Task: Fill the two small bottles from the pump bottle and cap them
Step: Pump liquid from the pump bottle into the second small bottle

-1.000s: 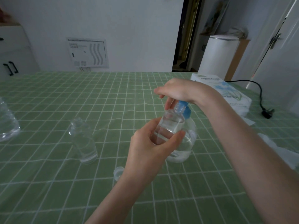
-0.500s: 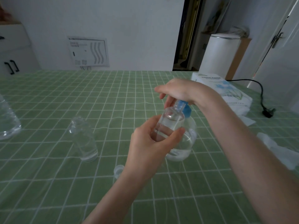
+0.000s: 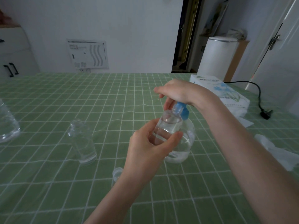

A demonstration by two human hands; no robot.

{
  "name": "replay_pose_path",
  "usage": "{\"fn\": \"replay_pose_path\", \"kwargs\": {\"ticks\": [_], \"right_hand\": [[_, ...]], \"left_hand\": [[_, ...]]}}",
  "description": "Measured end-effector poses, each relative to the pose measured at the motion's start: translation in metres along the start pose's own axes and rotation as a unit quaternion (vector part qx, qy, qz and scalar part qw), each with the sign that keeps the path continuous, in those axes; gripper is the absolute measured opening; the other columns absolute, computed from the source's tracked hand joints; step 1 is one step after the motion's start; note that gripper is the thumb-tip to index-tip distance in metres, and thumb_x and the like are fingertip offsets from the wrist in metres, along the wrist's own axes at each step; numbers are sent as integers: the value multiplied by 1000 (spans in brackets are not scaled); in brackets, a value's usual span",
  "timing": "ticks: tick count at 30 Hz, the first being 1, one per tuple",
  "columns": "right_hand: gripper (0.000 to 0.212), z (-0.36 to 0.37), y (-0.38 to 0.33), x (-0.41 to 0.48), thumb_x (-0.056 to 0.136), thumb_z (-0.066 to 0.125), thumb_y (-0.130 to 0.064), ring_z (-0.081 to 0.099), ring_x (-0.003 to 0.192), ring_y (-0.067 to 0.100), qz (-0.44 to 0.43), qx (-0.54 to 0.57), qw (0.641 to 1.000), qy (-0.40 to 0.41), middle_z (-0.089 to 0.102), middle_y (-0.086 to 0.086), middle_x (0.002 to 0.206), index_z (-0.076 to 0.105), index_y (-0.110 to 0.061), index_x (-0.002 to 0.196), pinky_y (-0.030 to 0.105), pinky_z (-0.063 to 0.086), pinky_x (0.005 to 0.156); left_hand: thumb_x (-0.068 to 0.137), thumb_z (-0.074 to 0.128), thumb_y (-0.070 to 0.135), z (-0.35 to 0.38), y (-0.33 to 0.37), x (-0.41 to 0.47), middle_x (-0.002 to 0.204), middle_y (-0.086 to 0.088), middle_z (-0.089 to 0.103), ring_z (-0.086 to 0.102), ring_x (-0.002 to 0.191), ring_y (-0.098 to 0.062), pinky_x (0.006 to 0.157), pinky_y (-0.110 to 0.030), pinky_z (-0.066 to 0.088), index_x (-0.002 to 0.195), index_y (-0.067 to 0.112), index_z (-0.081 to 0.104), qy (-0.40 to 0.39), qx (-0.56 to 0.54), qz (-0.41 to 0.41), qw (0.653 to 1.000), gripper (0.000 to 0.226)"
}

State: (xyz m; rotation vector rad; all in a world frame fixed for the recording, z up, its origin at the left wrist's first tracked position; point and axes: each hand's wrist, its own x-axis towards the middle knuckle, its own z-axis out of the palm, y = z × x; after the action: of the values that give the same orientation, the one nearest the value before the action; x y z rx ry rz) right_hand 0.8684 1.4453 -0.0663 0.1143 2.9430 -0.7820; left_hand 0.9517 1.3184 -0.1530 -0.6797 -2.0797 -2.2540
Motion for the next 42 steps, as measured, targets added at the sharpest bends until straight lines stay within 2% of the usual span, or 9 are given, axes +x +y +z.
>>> {"fn": "replay_pose_path", "kwargs": {"ticks": [6, 13, 17, 22, 30, 34, 42], "right_hand": [[42, 0, -2, 0, 95, 42, -45, 63, 100, 28, 8, -7, 1000, -12, 68, 11, 107, 64, -12, 109, 38, 44, 86], [42, 7, 2, -2, 95, 42, -45, 62, 104, 29, 12, 10, 1000, -25, 66, 12, 112, 66, -14, 107, 42, 43, 99], [42, 6, 2, -4, 95, 43, -44, 62, 103, 29, -2, 18, 1000, -10, 66, 13, 112, 65, -12, 110, 41, 44, 95], [47, 0, -3, -7, 96, 43, -38, 66, 102, 35, -30, 27, 999, 15, 72, 16, 97, 62, 1, 116, 45, 46, 98], [38, 1, -3, -3, 96, 43, -41, 64, 102, 27, 0, 17, 1000, -12, 68, 11, 105, 65, -12, 107, 39, 46, 95], [41, 5, 0, -3, 96, 42, -42, 62, 104, 29, 9, 12, 1000, -20, 67, 13, 110, 66, -11, 109, 42, 43, 100], [43, 0, -2, -6, 96, 43, -39, 66, 99, 30, -7, 9, 1000, 7, 71, 15, 102, 63, -5, 114, 39, 45, 95]], "left_hand": [[76, 74, 20, 0, 0, 1, 60, 10, 69, 63, 52, 0, 49, -11, 46, 81, 29, 67, 2, -1, -1, 1000, 13], [76, 74, 22, 1, -2, 0, 56, 11, 66, 60, 49, 1, 46, -10, 43, 81, 30, 67, 2, 6, -2, 1000, 11], [76, 73, 20, 1, -1, 0, 58, 12, 68, 62, 50, 2, 46, -9, 44, 83, 30, 67, -3, -4, -3, 1000, 13], [76, 73, 20, 1, 0, 1, 59, 11, 68, 63, 52, 0, 48, -10, 45, 83, 29, 68, 0, -3, 4, 1000, 12], [76, 74, 20, 0, 0, 0, 58, 11, 68, 62, 51, 0, 48, -11, 45, 81, 28, 67, 1, -2, 5, 1000, 12], [76, 73, 20, 0, -1, 0, 57, 11, 67, 61, 49, 1, 47, -10, 44, 82, 28, 67, -4, 0, -1, 1000, 12], [76, 75, 23, -1, -3, 1, 62, 7, 69, 63, 54, -5, 51, -16, 49, 82, 33, 69, 0, 5, 2, 1000, 13]]}}
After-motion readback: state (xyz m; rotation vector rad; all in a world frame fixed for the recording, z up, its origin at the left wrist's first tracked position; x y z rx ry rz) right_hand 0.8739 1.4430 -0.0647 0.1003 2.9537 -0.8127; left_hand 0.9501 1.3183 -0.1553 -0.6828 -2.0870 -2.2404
